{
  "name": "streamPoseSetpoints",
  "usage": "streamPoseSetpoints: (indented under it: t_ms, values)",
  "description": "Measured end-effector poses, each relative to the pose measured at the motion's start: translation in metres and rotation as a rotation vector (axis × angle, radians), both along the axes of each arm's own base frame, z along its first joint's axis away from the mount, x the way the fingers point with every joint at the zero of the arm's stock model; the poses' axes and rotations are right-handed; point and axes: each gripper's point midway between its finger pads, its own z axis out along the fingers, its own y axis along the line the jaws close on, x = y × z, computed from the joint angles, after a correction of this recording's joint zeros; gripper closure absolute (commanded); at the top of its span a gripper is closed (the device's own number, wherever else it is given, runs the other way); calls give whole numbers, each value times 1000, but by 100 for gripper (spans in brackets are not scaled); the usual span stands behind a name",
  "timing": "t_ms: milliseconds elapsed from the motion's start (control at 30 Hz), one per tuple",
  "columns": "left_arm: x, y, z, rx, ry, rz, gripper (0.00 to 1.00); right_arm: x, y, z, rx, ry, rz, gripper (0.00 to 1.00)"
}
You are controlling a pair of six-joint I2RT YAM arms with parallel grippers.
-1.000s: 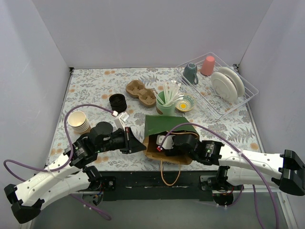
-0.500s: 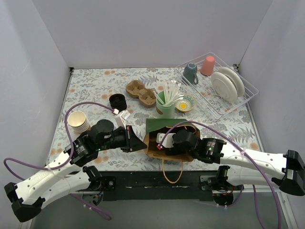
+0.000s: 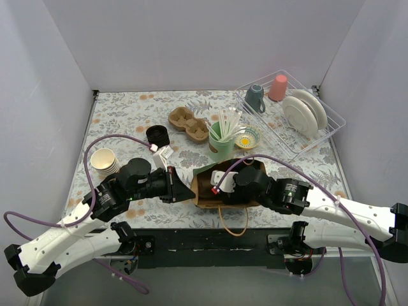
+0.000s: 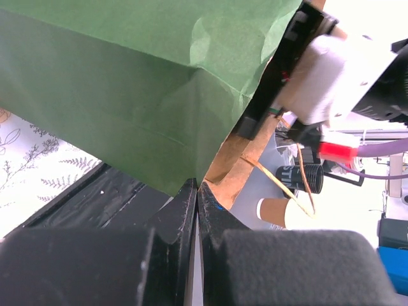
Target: Pack the takeout coffee
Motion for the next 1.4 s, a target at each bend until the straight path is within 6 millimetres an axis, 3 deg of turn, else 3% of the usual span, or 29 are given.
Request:
streamPoseSetpoints:
  t_ms: [367,767,1000,1167,1300,1400]
  values:
    - [-4,4,13,1,5,2,100,-1,7,26,45,8,5,3]
    - [-2,7,16,22,15,20,100,1,35,91,199,10,15,12]
    - [2,11,20,42,11,51,74,0,44,114,266,30,4,21]
    - [9,12,29,60,-12,75,63,-1,48,137,343,36,0,24]
    - [14,13,34,71,-32,88,42,-1,48,149,384,37,-13,25]
    - [14,15,36,74,-37,99,32,1,49,167,445,25,-32,28]
